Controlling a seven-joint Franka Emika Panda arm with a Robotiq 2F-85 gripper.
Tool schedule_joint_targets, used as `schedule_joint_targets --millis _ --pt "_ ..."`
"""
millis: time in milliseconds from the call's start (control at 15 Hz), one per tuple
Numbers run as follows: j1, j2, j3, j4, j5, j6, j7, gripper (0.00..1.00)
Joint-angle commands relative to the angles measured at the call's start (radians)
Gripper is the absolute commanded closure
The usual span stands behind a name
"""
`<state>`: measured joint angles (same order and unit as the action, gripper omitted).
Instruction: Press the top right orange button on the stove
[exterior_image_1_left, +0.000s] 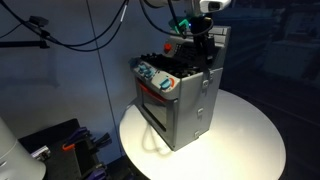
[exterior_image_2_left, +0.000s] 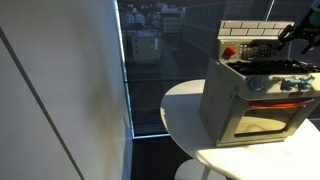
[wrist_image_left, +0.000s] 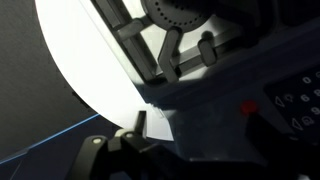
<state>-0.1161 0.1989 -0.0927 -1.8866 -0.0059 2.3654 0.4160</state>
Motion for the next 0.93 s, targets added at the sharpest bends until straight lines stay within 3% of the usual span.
schedule_joint_targets --millis 0,400,867 --pt "0.013 -0.019 -0.012 -0.008 0.025 -0.008 -0.019 0.0" --pt "0.011 -0.038 -0.007 -0.026 0.037 -0.024 -0.041 0.0" --pt "0.018 -0.104 0.009 -0.061 0.11 -0.15 -0.15 0.0"
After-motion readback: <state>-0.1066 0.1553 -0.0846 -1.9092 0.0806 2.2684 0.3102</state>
